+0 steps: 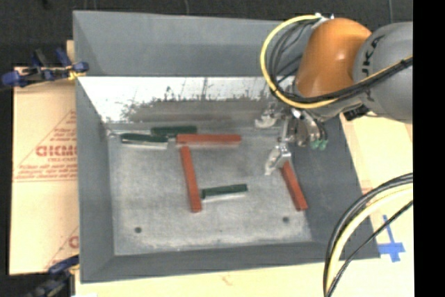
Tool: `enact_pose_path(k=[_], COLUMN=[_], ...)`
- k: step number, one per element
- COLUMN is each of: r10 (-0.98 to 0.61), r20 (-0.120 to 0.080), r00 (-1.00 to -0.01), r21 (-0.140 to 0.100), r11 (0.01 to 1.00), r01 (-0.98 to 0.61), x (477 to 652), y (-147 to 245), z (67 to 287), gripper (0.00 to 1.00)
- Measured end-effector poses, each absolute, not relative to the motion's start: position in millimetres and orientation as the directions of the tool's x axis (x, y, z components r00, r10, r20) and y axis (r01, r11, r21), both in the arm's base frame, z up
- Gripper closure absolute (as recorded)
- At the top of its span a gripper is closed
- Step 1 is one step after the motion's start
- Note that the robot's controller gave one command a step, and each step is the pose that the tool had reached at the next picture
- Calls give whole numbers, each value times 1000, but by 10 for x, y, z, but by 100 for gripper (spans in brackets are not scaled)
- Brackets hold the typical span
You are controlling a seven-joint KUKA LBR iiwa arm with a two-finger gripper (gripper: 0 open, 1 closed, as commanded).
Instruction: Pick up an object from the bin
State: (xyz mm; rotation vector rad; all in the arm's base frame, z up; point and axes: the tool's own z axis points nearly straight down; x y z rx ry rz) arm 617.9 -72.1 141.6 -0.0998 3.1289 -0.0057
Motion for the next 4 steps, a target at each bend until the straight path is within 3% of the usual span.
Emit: enact_pose_path(k=[1, 2, 3, 4], r10=[-118, -120, -120, -144], r20=[0, -6, -5, 9], r00=[-993, -993, -993, -990], r21=[-1, -2, -2, -9], r11=[993, 993, 993, 990], r01=[-118, -120, -120, -144], x=[6010, 6007, 6005, 5245], y=[-287, -282, -282, 194], z=[823, 796, 794, 780], gripper=[100, 0, 0, 100])
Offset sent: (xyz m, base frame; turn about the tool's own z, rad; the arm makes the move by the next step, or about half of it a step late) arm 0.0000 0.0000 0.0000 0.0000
